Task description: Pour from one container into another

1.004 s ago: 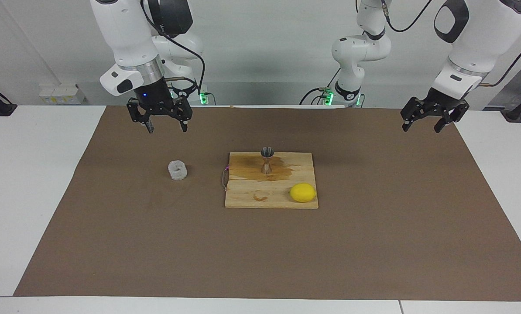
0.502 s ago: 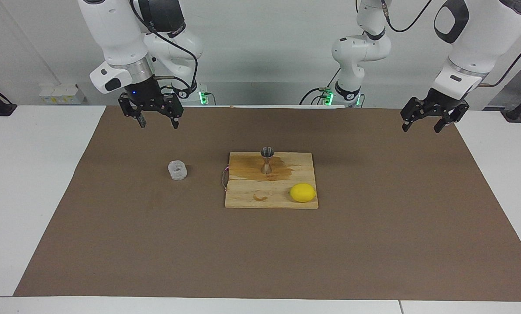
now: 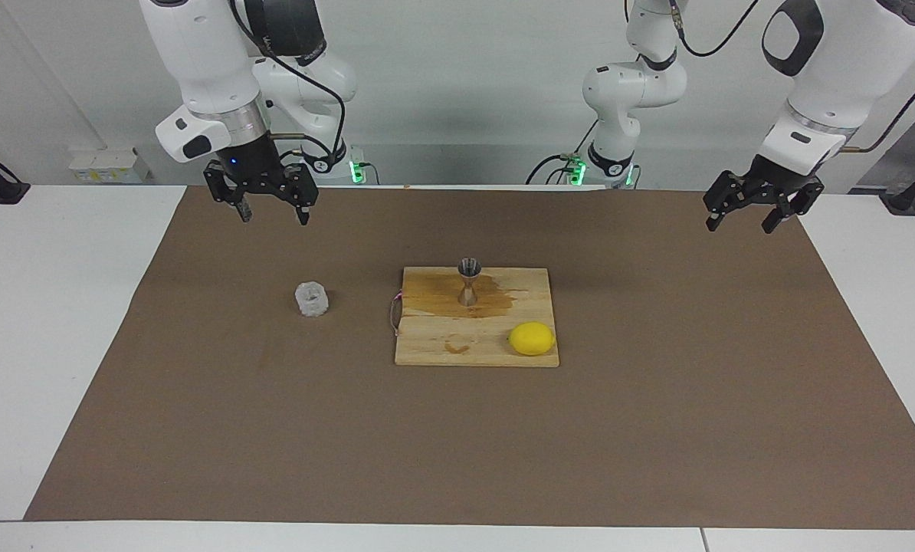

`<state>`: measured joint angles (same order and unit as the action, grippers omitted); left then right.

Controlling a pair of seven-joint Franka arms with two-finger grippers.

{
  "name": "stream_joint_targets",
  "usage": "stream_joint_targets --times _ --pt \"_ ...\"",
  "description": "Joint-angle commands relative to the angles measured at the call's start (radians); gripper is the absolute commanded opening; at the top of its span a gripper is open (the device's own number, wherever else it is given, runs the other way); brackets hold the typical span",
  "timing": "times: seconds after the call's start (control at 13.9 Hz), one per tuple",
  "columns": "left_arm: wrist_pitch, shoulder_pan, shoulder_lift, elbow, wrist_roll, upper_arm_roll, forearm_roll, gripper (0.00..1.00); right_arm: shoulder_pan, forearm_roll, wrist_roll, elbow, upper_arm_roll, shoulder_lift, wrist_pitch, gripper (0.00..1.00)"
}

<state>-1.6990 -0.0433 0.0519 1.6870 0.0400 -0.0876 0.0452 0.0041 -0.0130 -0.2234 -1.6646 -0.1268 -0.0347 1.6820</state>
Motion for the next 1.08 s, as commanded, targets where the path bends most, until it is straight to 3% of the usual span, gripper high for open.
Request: stream_joint_targets --times 0.0,1.0 --pt "-0.019 0.000 0.006 0.013 0.011 0.003 0.001 1.00 0.051 0.019 -0.021 -0.026 0.042 -0.020 -0.011 1.00" --pt "-0.024 0.003 0.003 0.014 0.009 0.003 0.001 1.00 0.040 0.021 -0.019 -0.079 0.042 -0.045 -0.018 1.00"
